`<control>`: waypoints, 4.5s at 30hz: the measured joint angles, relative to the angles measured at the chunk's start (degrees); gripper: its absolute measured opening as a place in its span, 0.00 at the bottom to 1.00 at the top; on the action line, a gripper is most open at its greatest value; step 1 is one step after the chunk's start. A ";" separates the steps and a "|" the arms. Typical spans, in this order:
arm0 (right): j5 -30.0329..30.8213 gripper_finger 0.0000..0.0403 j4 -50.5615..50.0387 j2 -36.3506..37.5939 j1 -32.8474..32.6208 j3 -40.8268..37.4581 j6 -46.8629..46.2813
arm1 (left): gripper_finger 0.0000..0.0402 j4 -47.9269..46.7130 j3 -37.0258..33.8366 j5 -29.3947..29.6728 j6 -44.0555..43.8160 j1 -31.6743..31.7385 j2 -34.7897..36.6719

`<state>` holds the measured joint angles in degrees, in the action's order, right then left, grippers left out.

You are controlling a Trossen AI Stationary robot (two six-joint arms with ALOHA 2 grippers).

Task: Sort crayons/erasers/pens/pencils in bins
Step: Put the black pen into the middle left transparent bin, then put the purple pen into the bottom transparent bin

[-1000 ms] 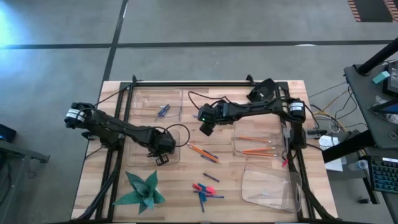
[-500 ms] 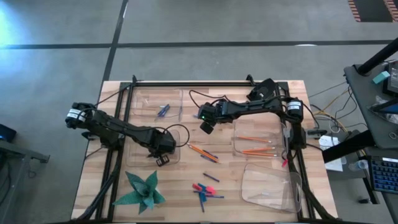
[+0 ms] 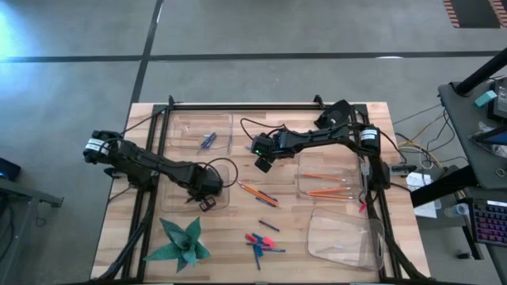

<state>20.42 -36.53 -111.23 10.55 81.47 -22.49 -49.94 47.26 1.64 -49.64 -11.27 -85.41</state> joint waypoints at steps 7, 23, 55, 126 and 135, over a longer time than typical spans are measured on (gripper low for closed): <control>-0.02 0.33 0.04 -0.01 0.00 0.06 -0.01 | 0.07 0.37 -1.46 -0.93 -0.82 0.00 0.07; -0.06 0.33 0.98 -0.01 0.00 0.44 0.06 | 0.24 0.37 -1.38 -0.98 -0.76 -0.01 0.10; -17.92 0.35 4.28 0.02 8.85 -0.22 6.59 | 0.28 8.89 8.62 8.11 -0.73 0.04 24.06; -17.86 0.07 -23.11 33.06 -57.65 -6.80 -50.46 | 0.28 29.21 7.44 13.54 1.96 -0.04 20.56; -12.75 0.07 -26.58 29.71 -69.93 -6.80 -62.43 | 0.28 47.31 7.70 8.04 2.01 -1.72 15.26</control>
<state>7.67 -63.11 -81.52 -59.39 74.67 -84.93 -2.63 54.96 9.68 -47.63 -12.99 -70.15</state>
